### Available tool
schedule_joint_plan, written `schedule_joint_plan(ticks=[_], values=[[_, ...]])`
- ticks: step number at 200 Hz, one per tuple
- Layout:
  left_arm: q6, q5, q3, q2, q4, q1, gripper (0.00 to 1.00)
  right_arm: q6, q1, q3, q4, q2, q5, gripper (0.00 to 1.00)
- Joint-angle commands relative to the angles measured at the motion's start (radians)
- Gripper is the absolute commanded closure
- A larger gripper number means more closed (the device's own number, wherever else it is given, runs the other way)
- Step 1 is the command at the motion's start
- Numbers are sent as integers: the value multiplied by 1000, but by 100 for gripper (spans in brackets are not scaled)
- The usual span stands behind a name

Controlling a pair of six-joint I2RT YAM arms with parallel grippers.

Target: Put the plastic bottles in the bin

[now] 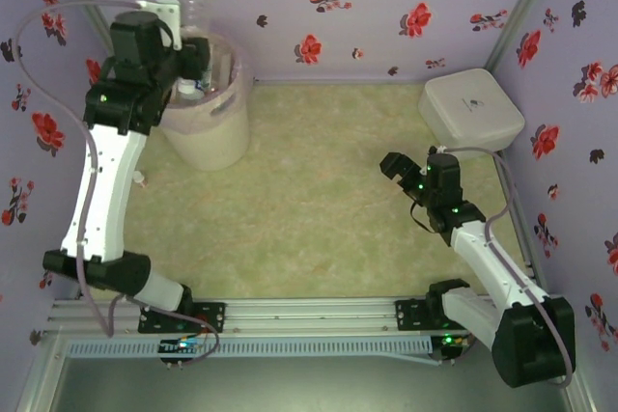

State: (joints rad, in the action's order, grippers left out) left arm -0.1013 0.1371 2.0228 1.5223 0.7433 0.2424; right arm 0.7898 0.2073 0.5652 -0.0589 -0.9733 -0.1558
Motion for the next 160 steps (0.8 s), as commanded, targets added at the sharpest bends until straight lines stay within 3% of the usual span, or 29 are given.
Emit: schedule_joint_plan(ticks=[1, 25, 53, 89, 106, 137, 160], values=[[3, 5, 36, 97, -9, -95, 56, -5, -6, -17, -17, 42, 28, 2], [-24, -48, 107, 197, -16, -194, 57, -8, -8, -17, -32, 56, 26, 2], [-30, -73, 185, 296, 30, -244, 57, -11, -7, -21, -41, 72, 31, 2], [-36, -95, 44, 271, -25, -249, 55, -9, -8, -29, -39, 79, 39, 2], [-36, -101, -6, 255, -39, -250, 46, -13, -8, -25, -39, 70, 35, 3], [-22, -102, -4, 236, -36, -251, 19, -26, -6, -6, -54, 61, 39, 3], [-14, -89, 59, 253, -14, -260, 12, -24, -7, -2, -53, 58, 44, 3]])
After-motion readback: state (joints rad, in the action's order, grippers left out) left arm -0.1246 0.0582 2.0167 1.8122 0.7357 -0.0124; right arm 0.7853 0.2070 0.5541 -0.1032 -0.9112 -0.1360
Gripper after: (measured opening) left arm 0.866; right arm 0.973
